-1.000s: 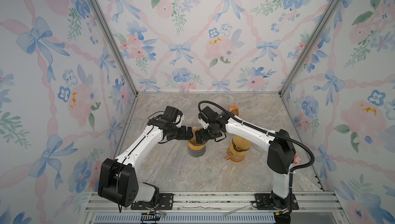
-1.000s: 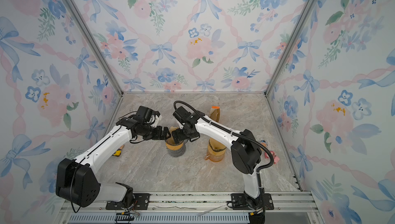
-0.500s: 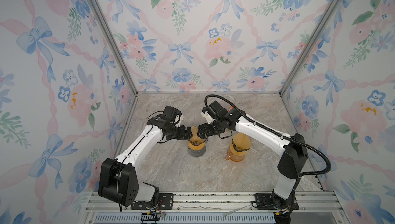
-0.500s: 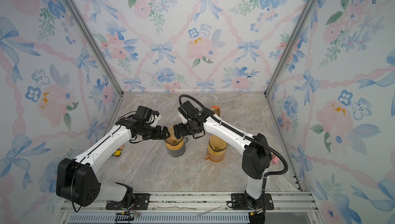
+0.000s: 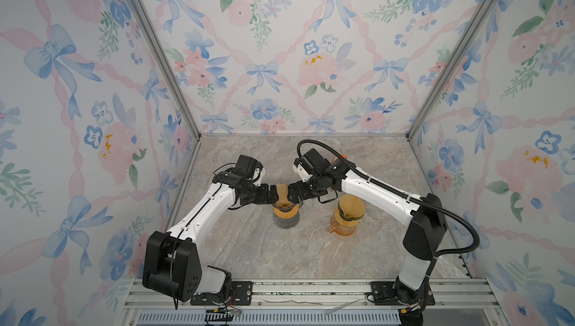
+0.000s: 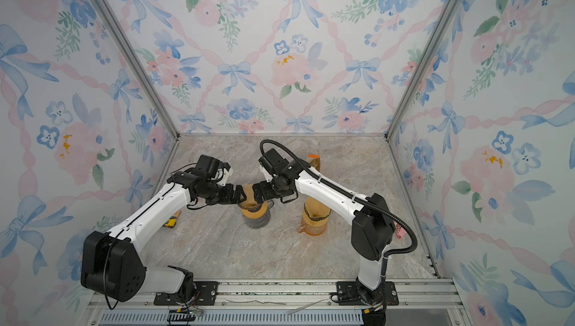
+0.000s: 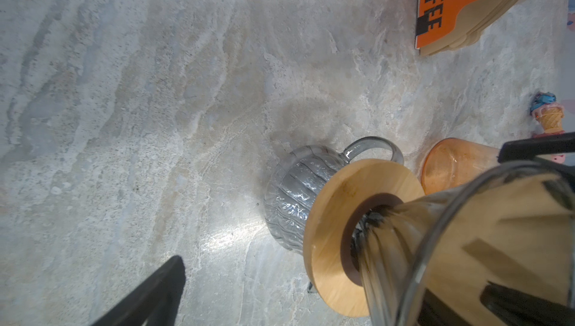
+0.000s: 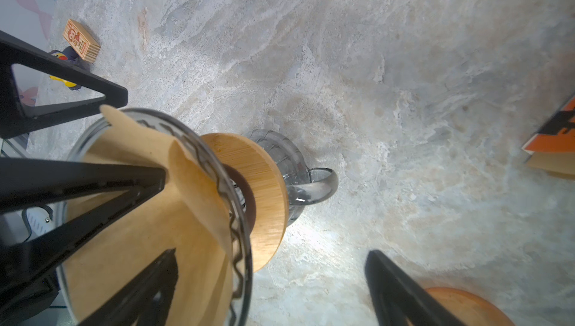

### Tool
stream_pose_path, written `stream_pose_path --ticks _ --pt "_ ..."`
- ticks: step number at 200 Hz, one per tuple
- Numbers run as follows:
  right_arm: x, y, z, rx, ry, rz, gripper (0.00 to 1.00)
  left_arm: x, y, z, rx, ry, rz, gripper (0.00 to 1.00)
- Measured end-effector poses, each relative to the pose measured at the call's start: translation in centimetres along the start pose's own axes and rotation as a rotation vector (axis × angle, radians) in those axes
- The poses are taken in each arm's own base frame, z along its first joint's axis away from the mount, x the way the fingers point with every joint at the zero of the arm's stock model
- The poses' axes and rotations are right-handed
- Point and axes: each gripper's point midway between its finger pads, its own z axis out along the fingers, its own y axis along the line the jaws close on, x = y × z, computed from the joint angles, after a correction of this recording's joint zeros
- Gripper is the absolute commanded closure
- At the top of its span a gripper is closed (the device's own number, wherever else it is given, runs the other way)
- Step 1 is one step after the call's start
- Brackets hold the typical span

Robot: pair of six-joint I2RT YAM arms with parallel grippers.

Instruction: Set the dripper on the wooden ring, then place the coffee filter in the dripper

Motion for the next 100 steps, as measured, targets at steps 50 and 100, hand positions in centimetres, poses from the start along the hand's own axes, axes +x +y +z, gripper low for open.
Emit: stream_pose_path --ticks 50,100 --pt "-0.2 -0.3 0.0 0.019 -0.012 -0.001 0.04 0.1 -1.1 -0.6 0.057 -0.006 0.006 0.02" --pt "0.0 -1.1 0.3 0.059 -0.013 -0.001 0.04 -0.8 -3.2 -2.8 0.147 -0.056 0.03 0.02"
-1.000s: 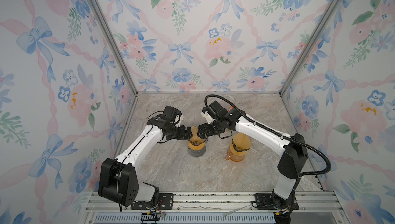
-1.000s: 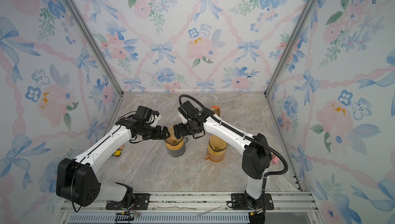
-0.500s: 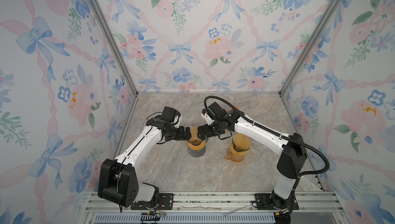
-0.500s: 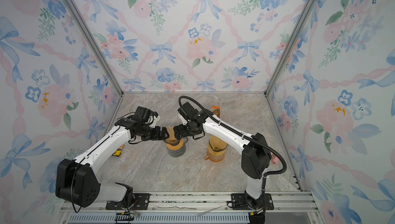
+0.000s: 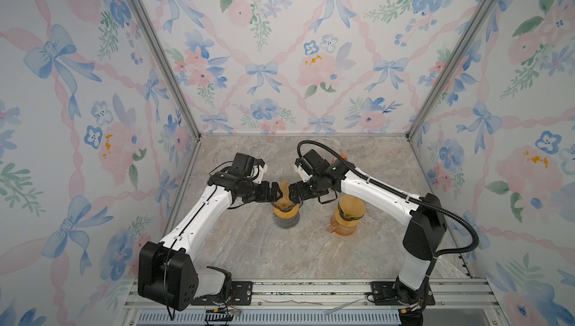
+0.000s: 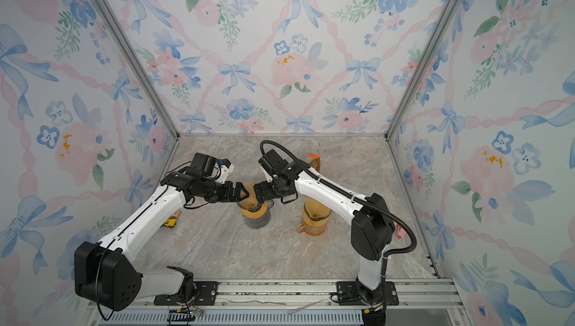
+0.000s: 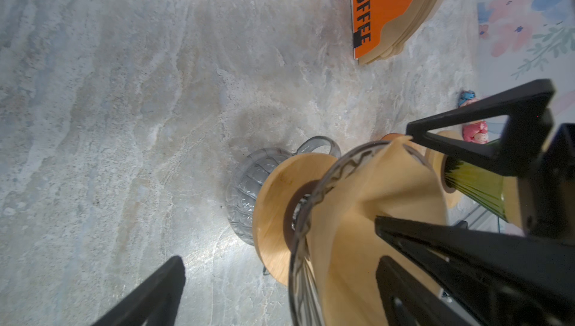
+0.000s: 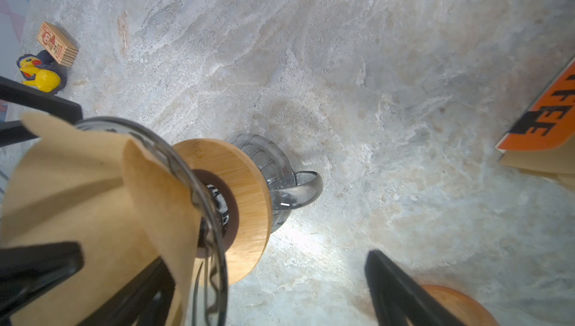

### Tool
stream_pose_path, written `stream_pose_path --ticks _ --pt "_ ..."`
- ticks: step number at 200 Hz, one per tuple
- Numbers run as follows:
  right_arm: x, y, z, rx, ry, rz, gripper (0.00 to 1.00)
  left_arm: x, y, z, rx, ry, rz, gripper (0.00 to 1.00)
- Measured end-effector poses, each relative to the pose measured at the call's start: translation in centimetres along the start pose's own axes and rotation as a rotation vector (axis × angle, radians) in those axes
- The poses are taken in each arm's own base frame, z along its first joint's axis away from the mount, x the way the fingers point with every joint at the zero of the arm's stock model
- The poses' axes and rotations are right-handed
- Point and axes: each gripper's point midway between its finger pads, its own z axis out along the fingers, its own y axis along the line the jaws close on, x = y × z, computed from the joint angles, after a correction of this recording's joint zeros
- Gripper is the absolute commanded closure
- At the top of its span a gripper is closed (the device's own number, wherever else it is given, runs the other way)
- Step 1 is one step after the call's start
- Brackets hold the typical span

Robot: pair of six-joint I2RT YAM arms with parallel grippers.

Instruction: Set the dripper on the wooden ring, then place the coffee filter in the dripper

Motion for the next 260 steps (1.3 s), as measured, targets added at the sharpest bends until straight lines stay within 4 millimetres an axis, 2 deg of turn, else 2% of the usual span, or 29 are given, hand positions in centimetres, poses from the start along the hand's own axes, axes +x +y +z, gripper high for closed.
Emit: stream_pose_path --ticks 50,117,178,228,260 --pt "0.0 0.2 0.2 -0.003 -0.008 -0.006 0.04 -0.4 -0.3 -1.1 0.036 -0.032 0.002 0.02" --pt "-0.2 0.0 0.2 0.015 -0.019 -0.013 0.04 1.3 1.8 0.9 -0.028 0.035 -0.026 0.02" --pt "-0.3 -0.7 0.2 0.052 -0.024 -0.021 0.04 1.4 3.4 1.6 -0.096 0.048 -0.037 0.02" --pt "-0.4 -0.2 0.2 0.027 -0.029 -0.022 0.04 1.6 3.6 1.9 -0.102 0.058 -0.044 0.02" --pt "-0.8 0.6 -0.5 -0.026 -0.055 -0.017 0.04 1.7 3.5 2.1 -0.1 0.063 -0.039 0.02"
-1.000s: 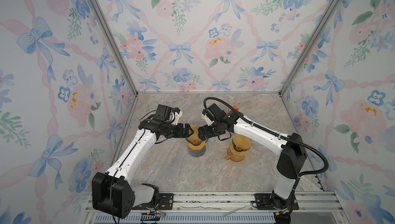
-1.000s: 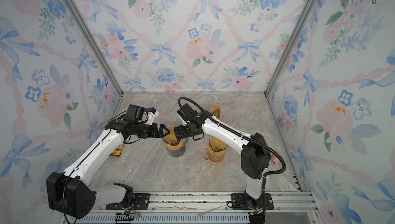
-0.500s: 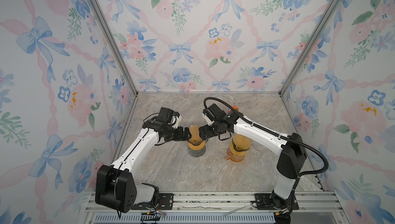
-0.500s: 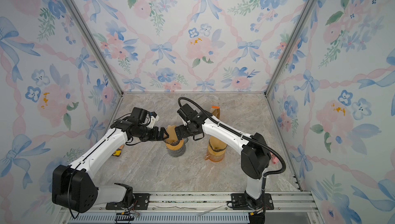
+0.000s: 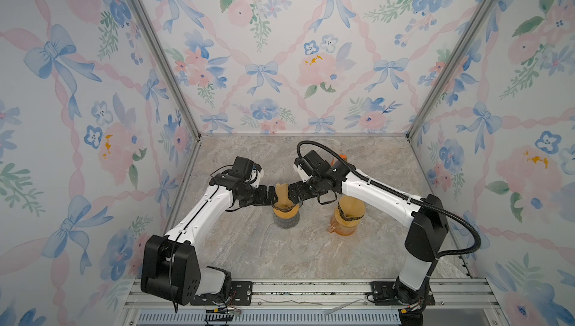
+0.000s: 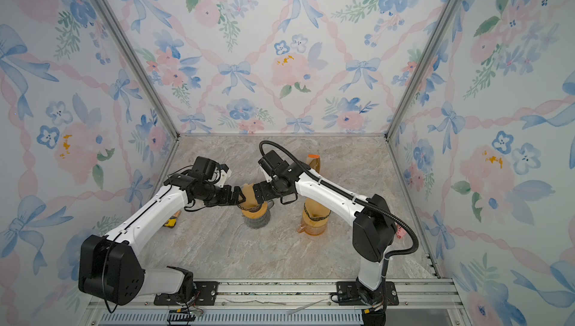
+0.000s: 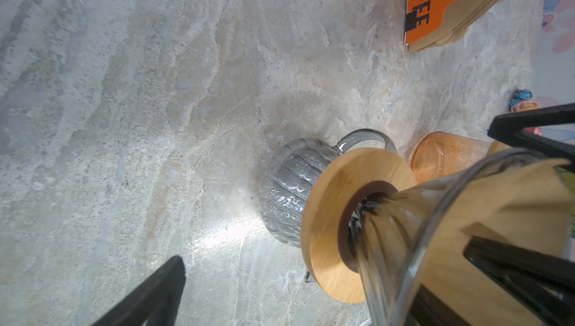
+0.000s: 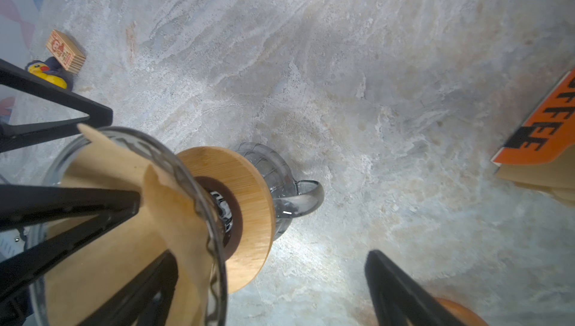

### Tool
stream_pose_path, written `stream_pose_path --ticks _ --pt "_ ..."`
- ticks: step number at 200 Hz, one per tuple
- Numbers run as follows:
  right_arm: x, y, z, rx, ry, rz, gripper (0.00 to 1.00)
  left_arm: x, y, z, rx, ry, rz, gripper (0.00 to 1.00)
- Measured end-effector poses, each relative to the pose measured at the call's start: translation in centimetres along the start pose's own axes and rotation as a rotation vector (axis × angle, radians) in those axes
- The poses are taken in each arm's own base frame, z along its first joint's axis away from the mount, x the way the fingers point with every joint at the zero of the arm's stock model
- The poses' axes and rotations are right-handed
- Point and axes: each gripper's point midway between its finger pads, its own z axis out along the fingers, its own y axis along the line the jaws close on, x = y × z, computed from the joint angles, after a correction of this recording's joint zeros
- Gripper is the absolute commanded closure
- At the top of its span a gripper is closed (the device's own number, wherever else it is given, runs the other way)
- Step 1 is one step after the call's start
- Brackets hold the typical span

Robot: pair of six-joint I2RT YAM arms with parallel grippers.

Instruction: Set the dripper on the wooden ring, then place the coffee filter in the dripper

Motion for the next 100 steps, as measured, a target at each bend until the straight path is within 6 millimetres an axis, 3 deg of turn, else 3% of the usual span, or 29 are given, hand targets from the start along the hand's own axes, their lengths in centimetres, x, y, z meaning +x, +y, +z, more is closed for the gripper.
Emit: stream_pose_path --ticks 32,100 --pt "-0.4 -0.1 -0.3 -0.011 -0.021 0.012 0.04 0.2 -0.4 0.1 0.004 0.006 0.011 0.02" --pt "1.6 -1.8 1.0 0.026 0.031 0.03 0.04 0.3 -0.7 0.2 0.008 0.01 0.021 0.02"
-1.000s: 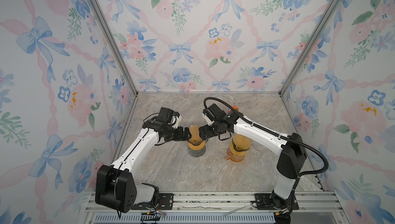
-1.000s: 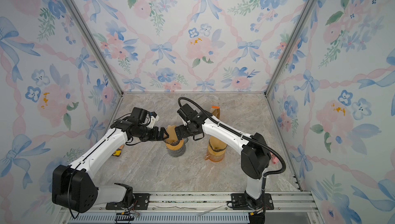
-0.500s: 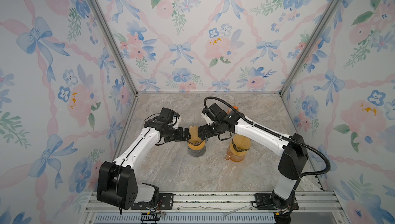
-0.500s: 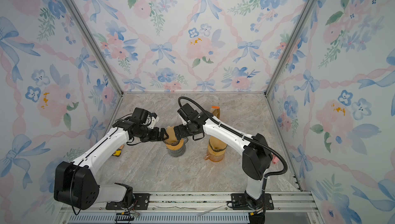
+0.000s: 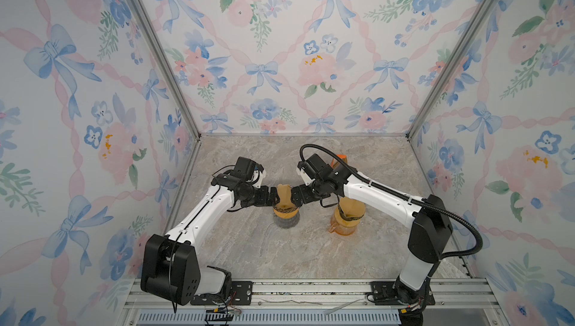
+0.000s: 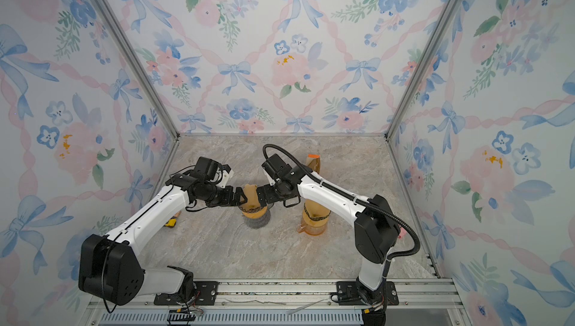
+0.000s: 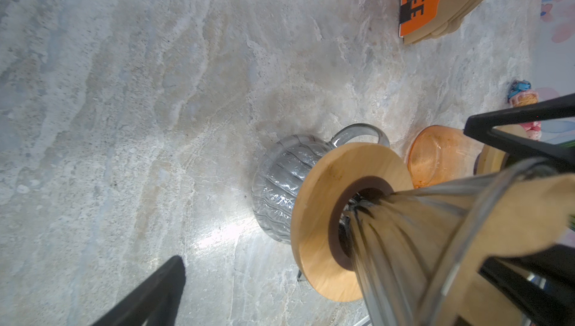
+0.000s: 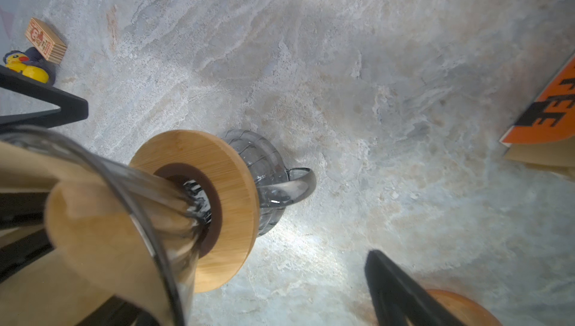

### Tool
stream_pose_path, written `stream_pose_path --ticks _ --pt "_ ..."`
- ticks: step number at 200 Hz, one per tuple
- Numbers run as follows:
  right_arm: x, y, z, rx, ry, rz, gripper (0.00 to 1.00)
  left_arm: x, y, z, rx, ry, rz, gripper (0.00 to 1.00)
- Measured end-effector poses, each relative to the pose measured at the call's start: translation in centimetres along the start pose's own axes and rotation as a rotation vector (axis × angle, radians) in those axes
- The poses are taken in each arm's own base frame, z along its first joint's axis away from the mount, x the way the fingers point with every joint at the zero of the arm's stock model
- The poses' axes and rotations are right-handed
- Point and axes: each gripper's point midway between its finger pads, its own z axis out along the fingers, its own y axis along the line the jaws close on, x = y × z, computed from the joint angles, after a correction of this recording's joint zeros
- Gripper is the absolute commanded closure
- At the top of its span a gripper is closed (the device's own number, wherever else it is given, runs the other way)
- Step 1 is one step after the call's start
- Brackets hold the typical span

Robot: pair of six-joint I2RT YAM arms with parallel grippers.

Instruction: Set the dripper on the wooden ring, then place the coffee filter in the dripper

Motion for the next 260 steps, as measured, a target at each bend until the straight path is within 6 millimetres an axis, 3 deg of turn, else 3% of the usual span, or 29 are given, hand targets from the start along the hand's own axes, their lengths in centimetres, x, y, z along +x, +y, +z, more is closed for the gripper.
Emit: stream_pose_path --ticks 51,83,116,165,208,260 --pt "-0.3 0.2 -0.1 -0.009 -0.012 0.004 0.04 0.1 -0.1 0.1 -0.008 0.001 0.009 0.02" --pt "-0.9 1.2 -1.3 -0.064 -0.043 0.007 0.04 -0.1 -0.1 0.1 -0.011 0.001 0.008 0.02" --pt "-1.7 1.8 -3.4 -0.121 -0.094 0.02 0.04 -0.7 -1.0 -0.4 0.028 -0.01 0.015 0.02" --pt "-1.4 0.0 -7.9 -0.111 -0.169 0.025 0.03 -1.2 -2.3 -1.6 0.076 -0.043 0.032 0.02" --pt "-0.1 -1.0 -12.1 -0.079 -0.238 -0.007 0.04 -1.7 -3.4 -4.6 0.101 -0.137 0.07 0.02" --pt "0.5 -2.1 -15.5 -0.036 -0.323 -0.025 0.04 -2.1 -5.1 -7.6 0.14 -0.226 0.116 0.02"
